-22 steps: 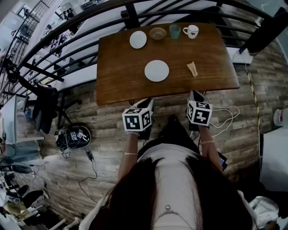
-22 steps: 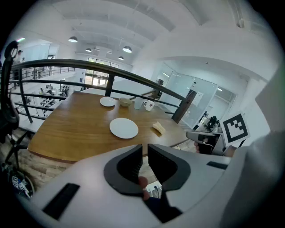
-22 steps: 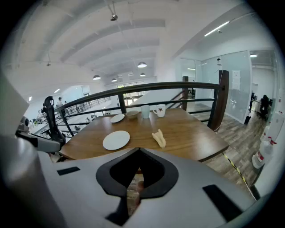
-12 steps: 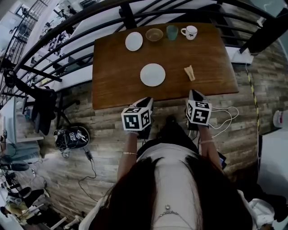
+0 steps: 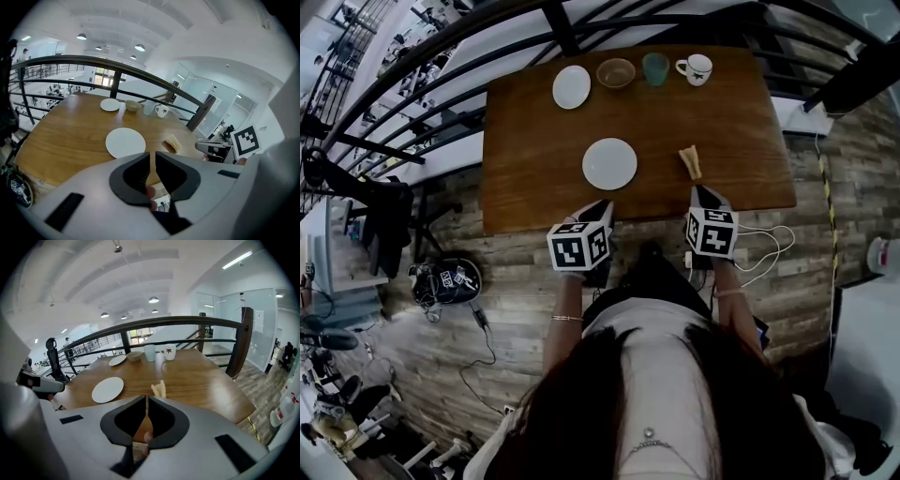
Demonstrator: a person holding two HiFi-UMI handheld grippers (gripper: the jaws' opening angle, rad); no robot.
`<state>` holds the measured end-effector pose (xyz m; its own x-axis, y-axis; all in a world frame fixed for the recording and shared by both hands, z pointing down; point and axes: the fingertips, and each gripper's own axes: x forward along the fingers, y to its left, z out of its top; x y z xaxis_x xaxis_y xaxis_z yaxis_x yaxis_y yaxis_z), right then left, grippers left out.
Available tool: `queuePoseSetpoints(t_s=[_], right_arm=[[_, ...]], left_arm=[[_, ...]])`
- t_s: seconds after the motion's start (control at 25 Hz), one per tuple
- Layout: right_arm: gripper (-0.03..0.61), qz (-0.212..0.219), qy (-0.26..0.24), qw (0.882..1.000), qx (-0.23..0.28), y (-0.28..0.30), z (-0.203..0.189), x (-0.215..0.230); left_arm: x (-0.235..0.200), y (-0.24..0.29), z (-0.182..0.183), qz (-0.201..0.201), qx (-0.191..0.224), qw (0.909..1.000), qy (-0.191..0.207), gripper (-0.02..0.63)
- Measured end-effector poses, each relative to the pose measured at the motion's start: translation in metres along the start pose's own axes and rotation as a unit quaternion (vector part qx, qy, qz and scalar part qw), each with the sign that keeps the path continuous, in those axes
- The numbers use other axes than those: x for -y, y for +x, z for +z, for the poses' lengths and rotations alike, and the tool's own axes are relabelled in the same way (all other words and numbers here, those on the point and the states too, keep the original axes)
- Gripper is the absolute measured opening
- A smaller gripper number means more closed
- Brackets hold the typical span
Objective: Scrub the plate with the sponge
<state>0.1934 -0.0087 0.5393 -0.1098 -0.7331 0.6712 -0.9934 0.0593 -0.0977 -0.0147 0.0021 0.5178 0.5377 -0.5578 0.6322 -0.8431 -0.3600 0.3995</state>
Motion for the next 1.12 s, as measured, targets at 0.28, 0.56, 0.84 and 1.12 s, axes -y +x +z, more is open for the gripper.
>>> queuePoseSetpoints(t_s=[0.28, 0.56, 0.84, 1.12], right_arm=[[0.040, 0.021, -0.003, 1.000, -0.022, 0.025, -0.001, 0.017], [0.059, 0.032, -0.018, 0.998, -0.042, 0.052, 0.003, 0.028], [0.132, 0.049, -0.012, 0.996, -0.067, 0.078, 0.001, 0.036], [0.161, 0.063, -0.024, 0.993, -0.094, 0.099, -0.003, 0.037]], left_arm=[[-0.003, 0.020, 0.003, 0.020, -0.004, 0.9996, -0.019, 0.048], [-0.008, 0.034, 0.008, 0.038, -0.012, 0.9987, -0.031, 0.048], [-0.014, 0.044, 0.011, 0.054, -0.023, 0.9975, -0.038, 0.048], [-0.019, 0.046, 0.018, 0.069, -0.029, 0.9963, -0.042, 0.048]])
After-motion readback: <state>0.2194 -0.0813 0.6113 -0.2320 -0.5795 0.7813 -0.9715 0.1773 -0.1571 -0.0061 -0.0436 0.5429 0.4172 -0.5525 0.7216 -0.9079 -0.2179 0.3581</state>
